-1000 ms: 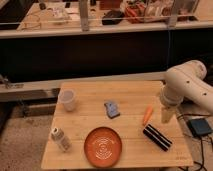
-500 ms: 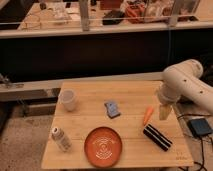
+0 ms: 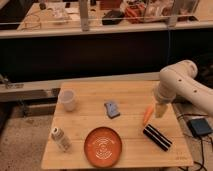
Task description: Place the pepper in the ceramic bowl
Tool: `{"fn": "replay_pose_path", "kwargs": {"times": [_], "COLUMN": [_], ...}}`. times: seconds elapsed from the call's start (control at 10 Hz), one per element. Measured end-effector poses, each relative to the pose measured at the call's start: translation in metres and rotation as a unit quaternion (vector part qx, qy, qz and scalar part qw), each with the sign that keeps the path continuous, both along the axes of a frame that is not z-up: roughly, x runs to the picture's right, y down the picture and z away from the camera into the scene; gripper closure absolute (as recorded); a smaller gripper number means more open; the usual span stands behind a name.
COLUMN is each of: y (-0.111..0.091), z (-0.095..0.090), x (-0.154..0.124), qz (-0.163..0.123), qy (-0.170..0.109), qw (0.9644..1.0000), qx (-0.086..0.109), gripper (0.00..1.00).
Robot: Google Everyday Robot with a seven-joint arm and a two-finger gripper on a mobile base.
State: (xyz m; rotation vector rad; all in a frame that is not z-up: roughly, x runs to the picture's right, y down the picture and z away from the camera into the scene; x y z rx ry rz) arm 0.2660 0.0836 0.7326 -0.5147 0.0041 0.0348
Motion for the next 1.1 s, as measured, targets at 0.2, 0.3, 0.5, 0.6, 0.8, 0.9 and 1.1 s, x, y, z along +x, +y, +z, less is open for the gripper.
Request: {"fn": "replay_pose_path", "kwargs": {"times": [0.2, 0.3, 0.5, 0.6, 0.8, 0.9, 1.1], "y": [-0.001, 0.000, 0.000, -0.001, 0.000, 0.000, 0.001], "z": [0.006, 0.009, 0.019, 0.025, 0.036, 0.039, 0.047], "x": [-0.002, -0.001, -0.002, -0.003, -0.002, -0.001, -0.002], "qz": [0.002, 0.003, 0.005, 0.004, 0.008, 0.010, 0.014], "qy": [-0.004, -0.005, -0.011, -0.013, -0.017, -0.017, -0.021], "qw": [1.0000, 1.0000, 0.9999, 0.9999, 0.9998, 0.9998, 0.9997], "qx": [0.004, 0.005, 0.003, 0.003, 0.001, 0.001, -0.001], "gripper": [0.20, 0.20, 0.20, 0.20, 0.20, 0.20, 0.20]}}
